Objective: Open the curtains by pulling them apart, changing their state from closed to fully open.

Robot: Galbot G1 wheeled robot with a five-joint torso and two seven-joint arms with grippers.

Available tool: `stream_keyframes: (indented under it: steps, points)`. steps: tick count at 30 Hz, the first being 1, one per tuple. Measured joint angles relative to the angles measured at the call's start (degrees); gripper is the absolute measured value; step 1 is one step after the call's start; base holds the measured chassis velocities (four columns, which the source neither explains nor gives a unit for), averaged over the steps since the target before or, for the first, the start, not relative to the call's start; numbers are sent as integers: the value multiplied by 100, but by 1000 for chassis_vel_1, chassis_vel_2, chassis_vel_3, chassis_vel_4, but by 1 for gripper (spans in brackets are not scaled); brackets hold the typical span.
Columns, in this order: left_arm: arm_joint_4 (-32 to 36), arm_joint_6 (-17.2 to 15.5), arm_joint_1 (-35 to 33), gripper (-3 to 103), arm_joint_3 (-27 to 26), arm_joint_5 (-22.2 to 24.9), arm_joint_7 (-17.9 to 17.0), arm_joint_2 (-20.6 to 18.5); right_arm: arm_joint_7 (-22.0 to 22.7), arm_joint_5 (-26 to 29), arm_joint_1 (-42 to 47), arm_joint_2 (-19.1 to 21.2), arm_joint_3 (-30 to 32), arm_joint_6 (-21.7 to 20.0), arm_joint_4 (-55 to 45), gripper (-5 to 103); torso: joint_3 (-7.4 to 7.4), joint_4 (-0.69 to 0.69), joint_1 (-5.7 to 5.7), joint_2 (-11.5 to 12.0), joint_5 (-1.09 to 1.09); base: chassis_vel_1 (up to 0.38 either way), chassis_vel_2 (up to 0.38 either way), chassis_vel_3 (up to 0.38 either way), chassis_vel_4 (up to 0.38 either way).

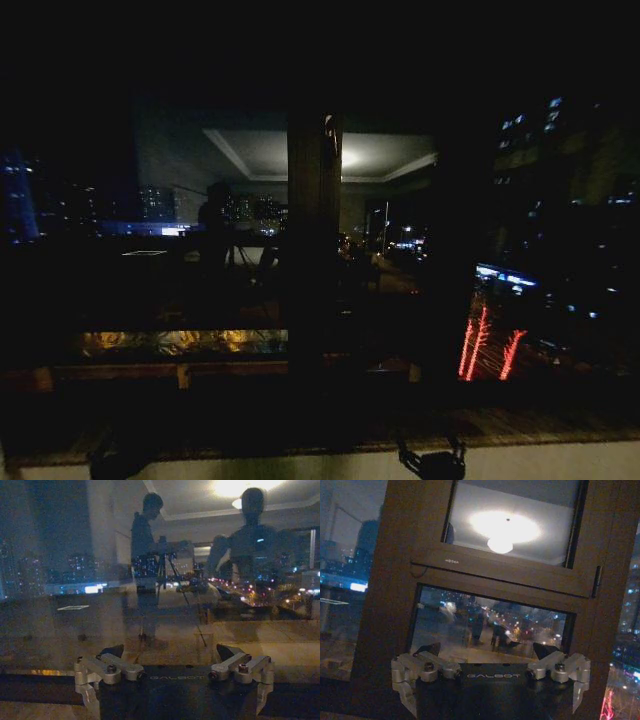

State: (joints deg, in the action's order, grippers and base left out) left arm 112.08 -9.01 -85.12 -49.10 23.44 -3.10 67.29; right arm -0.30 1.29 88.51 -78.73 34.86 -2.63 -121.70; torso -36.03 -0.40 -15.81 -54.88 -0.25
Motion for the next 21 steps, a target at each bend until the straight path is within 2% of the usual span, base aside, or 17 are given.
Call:
stream_keyframes:
  steps: [21]
  points:
    - [22, -6, 8, 100, -45, 96, 7, -22, 0, 19, -5, 0, 35, 5, 20, 100, 0, 0, 0, 0, 0, 0, 0, 0, 0]
